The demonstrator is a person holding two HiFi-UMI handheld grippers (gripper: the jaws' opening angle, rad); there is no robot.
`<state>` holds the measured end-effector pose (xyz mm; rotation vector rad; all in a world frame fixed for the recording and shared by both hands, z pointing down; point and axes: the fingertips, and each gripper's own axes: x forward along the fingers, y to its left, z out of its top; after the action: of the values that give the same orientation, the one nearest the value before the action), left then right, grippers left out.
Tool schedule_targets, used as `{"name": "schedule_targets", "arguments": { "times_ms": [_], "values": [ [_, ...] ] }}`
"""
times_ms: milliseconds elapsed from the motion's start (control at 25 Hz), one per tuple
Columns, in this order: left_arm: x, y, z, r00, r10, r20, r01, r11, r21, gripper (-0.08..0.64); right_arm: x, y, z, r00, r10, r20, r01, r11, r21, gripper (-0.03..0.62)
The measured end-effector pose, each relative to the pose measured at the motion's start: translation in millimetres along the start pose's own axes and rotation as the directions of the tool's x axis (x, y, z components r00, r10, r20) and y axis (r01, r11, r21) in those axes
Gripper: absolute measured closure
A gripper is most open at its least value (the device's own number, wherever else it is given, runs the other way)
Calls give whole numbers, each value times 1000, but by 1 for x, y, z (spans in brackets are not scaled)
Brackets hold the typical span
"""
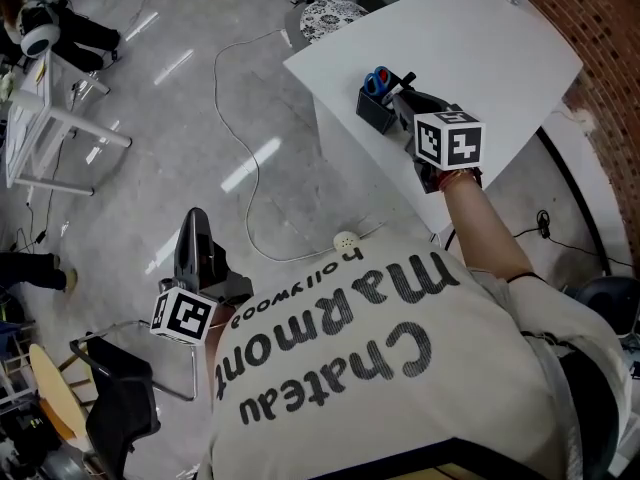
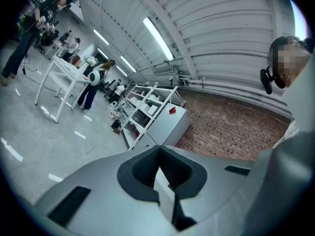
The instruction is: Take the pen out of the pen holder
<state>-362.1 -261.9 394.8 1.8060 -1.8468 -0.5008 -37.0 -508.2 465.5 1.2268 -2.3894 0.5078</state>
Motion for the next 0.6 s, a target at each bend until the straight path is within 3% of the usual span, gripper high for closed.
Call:
{"name": "schedule_targets", "arguments": {
  "times_ms": [600],
  "values": [
    [-18, 5, 7, 1000, 9, 20, -9, 1000, -7, 558, -13, 12, 24, 998, -14, 64, 16, 1000, -26, 527]
  ]
}}
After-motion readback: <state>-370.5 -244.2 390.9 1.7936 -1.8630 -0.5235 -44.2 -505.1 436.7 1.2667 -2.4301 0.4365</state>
